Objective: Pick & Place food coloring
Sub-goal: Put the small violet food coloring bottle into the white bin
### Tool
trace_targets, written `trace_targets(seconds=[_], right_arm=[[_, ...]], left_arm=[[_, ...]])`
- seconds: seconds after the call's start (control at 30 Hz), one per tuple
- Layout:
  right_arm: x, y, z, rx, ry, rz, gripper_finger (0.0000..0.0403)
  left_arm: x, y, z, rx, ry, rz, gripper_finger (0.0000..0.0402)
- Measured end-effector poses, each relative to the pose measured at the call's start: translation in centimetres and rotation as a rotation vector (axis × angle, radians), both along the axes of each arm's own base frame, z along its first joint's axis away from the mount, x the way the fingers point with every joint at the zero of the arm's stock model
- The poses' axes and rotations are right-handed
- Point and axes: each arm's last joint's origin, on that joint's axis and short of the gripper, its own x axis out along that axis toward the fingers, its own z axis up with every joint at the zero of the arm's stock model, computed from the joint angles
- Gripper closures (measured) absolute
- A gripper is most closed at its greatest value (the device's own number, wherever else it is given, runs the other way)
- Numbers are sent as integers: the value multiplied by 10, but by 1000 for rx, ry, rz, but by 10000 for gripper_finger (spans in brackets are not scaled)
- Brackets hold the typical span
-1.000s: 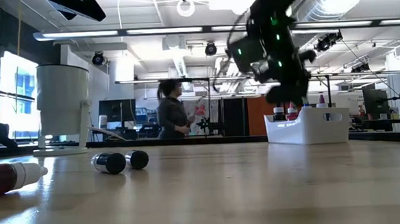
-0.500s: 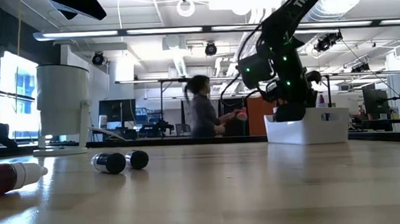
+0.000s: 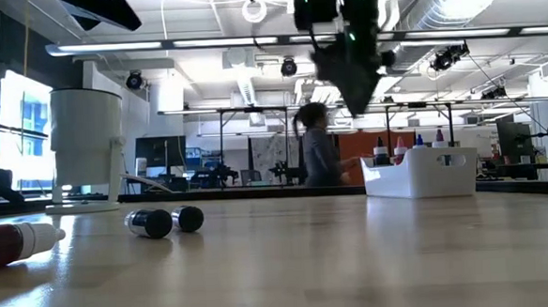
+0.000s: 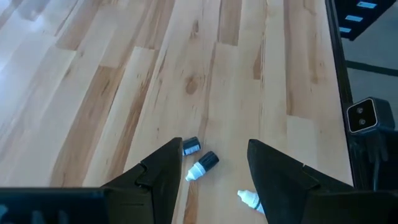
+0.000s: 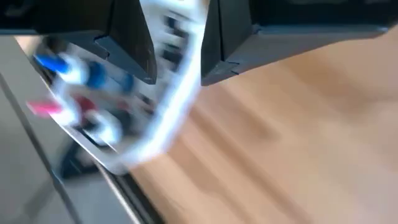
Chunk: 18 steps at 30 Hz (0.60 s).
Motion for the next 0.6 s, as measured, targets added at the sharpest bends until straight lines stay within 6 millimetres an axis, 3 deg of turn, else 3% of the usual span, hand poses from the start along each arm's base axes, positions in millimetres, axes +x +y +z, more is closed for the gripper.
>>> trace_targets(seconds=[0.1, 0.23, 0.43, 0.6], right_arm=[[23, 34, 11, 9, -126, 163, 289], [49, 92, 5, 56, -312, 428, 294], [59, 169, -41, 58, -596, 701, 294], [52, 189, -78, 9, -843, 798, 294]], left_arm=[[-7, -5, -2, -11, 21, 34, 221], [-21, -14, -6, -13, 44, 96, 221], [-40, -23, -8, -22, 21, 185, 221], [-44, -28, -7, -58, -15, 230, 221]])
